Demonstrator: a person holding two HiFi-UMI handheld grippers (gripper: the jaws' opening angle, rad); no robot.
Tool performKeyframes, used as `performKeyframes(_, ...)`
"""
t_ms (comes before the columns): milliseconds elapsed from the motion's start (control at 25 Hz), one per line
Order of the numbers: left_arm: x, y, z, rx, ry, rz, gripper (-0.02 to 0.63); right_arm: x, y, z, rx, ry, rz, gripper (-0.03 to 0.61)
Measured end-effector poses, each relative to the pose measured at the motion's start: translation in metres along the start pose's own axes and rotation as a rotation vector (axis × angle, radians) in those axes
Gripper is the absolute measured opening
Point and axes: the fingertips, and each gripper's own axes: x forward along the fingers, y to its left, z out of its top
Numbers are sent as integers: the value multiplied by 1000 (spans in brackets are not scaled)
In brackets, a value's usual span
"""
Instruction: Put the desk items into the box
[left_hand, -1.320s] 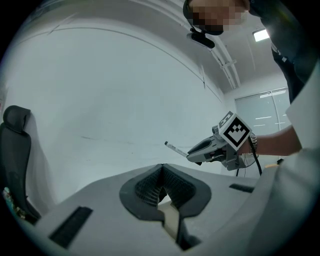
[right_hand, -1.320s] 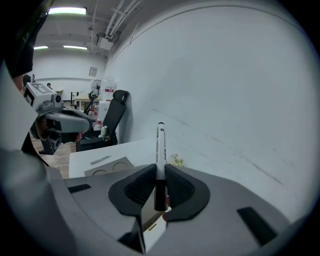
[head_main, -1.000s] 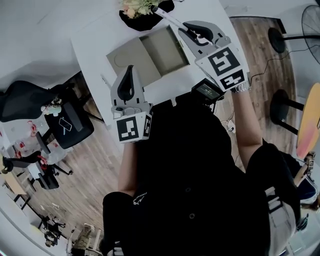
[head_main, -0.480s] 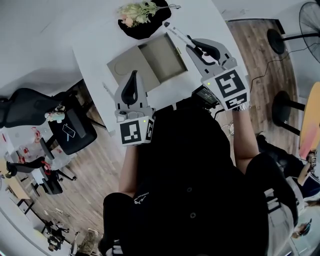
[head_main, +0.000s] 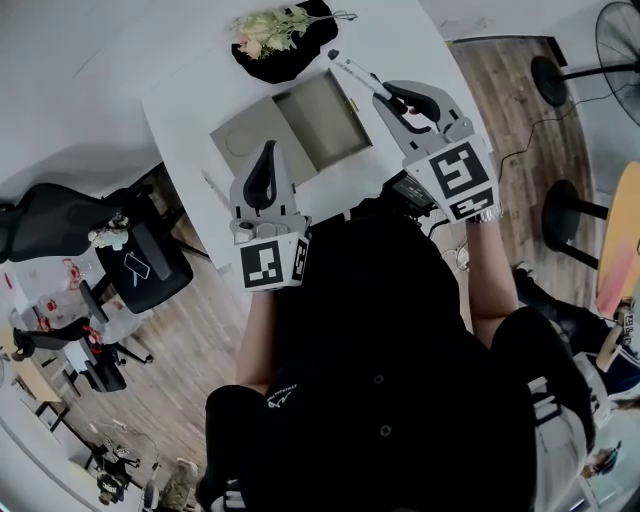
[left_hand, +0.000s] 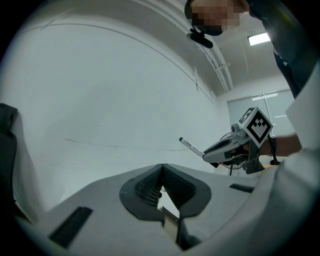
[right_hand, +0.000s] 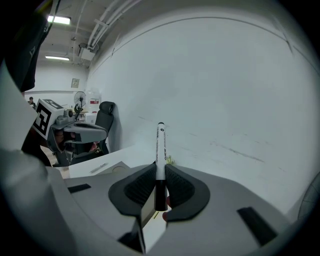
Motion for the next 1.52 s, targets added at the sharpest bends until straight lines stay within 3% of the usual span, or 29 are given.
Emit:
performKeyframes(240, 7, 6, -1, -21, 3, 23, 8, 17, -3, 4, -45, 28, 44, 63)
performKeyframes(440, 13, 12, -2, -35, 3, 46, 8, 45, -3, 4, -130, 82, 132, 64)
performKeyframes(840, 23, 36, -9, -65, 23, 159, 8, 114, 9, -16, -149, 172, 297, 64)
performKeyframes(1080, 27, 47, -16, -76, 44, 216, 8, 157, 18, -57, -56, 256, 347, 63)
performKeyframes(1520, 53, 40, -31, -79, 71, 211, 8, 196, 47, -141, 33, 435, 415, 64)
